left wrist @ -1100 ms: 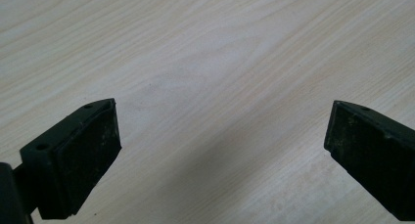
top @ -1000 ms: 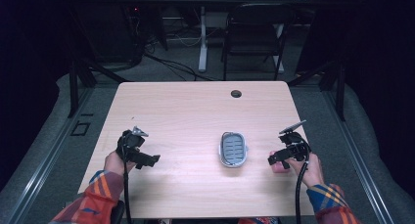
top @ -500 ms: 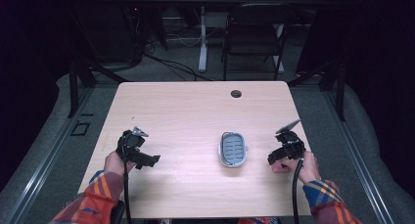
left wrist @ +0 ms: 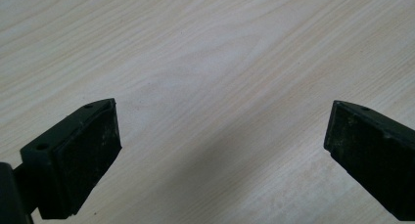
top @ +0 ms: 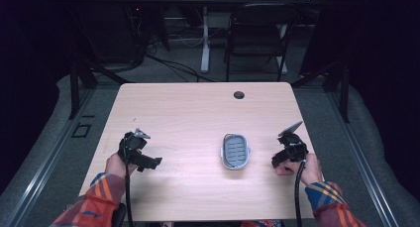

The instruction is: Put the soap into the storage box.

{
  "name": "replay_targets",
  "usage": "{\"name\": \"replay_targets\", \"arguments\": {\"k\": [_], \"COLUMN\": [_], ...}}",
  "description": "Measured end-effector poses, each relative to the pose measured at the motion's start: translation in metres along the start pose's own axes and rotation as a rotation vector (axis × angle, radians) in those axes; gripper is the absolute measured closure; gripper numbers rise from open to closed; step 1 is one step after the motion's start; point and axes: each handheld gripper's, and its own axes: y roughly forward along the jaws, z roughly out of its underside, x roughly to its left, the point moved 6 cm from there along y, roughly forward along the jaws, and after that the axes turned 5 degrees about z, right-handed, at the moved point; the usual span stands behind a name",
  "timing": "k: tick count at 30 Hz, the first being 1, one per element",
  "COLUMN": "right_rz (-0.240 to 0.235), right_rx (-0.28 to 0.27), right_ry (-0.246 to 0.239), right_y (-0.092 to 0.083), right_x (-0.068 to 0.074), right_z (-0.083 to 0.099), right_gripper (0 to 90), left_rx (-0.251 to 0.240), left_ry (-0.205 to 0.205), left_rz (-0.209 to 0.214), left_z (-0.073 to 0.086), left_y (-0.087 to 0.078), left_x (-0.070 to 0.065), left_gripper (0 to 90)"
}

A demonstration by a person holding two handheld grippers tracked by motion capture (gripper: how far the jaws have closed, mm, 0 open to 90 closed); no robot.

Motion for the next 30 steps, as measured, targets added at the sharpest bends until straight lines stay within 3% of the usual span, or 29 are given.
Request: {"name": "replay_targets", "arguments": {"k": [3, 6, 8, 11, 15, 17, 21, 30], "right_rz": [0.003, 0.002, -0.004, 0.000, 0.002, -0.007, 0.004, -0.013], "right_rx": [0.037, 0.017, 0.027, 0.014, 0.030, 0.009, 0.034, 0.023], "right_ry": [-0.025, 0.000, -0.014, 0.002, -0.036, -0.019, -0.057, -0.071], "right_y": [-0.0012, 0.0018, 0.0016, 0.0024, 0.0011, 0.0024, -0.0013, -0.0034], "right_x": [-0.0021, -0.0002, -0.0007, 0.0003, -0.0010, 0.0002, -0.0024, -0.0024], "right_z": [0.0011, 0.0010, 0.0013, 0.0011, 0.0013, 0.0009, 0.0012, 0.0008], "right_gripper": [28.5, 30.3, 31.5, 32.1, 33.7, 34.0, 36.5, 36.8], "left_rx": [0.000, 0.001, 0.001, -0.001, -0.001, -0.001, -0.001, -0.001], "left_ry": [0.000, 0.000, 0.002, 0.003, 0.005, 0.005, 0.007, 0.009], "left_rz": [0.000, 0.001, 0.002, 0.000, -0.001, -0.001, 0.001, 0.001], "left_z": [0.0000, 0.0000, -0.0001, -0.0002, -0.0002, -0.0002, -0.0002, -0.0002], "left_y": [0.0000, 0.0002, 0.0003, 0.0001, -0.0001, -0.0001, -0.0001, -0.0003], "left_x": [0.0001, -0.0001, -0.0002, -0.0004, -0.0005, -0.0005, -0.0005, -0.0006], "left_gripper": [0.3, 0.3, 0.3, 0.3, 0.3, 0.4, 0.4, 0.4]}}
